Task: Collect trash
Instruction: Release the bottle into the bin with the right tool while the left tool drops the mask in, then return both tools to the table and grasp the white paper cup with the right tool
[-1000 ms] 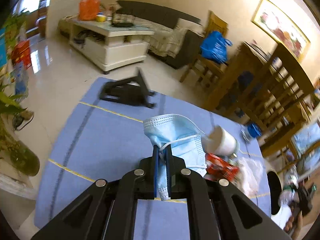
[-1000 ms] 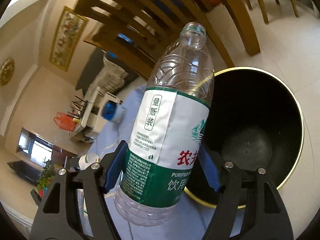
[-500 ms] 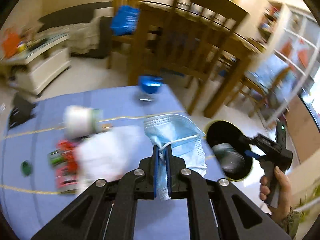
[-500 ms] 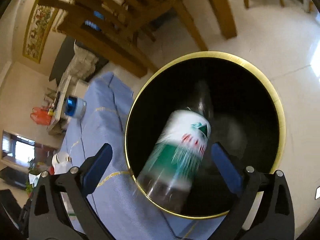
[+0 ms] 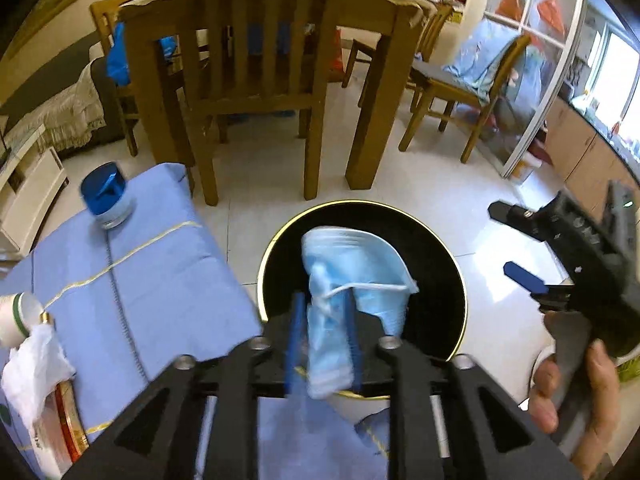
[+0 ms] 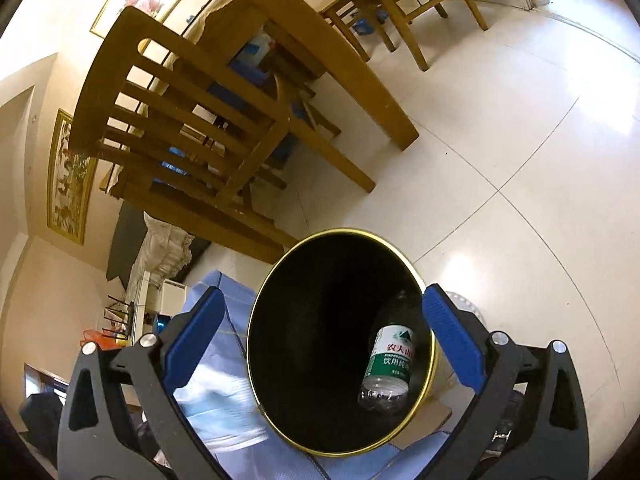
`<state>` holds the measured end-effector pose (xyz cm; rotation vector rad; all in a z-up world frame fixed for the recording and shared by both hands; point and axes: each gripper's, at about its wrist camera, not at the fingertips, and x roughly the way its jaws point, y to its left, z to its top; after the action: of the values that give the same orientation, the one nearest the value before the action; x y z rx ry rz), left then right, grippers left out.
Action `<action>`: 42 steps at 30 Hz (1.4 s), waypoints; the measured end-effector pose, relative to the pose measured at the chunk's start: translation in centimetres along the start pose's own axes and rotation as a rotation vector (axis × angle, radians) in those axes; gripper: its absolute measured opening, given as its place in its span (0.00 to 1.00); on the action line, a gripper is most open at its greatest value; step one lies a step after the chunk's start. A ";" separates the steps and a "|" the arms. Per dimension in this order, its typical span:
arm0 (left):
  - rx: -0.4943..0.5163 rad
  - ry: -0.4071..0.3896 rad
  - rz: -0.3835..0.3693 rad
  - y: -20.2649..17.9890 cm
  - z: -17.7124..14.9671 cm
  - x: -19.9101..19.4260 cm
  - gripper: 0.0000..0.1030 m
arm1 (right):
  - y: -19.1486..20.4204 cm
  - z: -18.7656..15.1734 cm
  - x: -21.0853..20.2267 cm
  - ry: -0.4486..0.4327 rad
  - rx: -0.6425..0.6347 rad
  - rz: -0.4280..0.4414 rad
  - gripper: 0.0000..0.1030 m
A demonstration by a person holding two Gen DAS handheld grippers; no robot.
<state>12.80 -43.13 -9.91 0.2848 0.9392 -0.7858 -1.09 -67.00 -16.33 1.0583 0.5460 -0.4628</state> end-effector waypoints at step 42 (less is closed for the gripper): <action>-0.487 -0.244 0.777 31.5 -25.8 -23.5 0.94 | 27.3 -27.4 -0.4 -0.156 -1.135 0.016 0.95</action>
<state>11.34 3.84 -9.25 0.1023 0.6775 0.1282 9.58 -30.84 -7.93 -0.0611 0.5420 -0.1522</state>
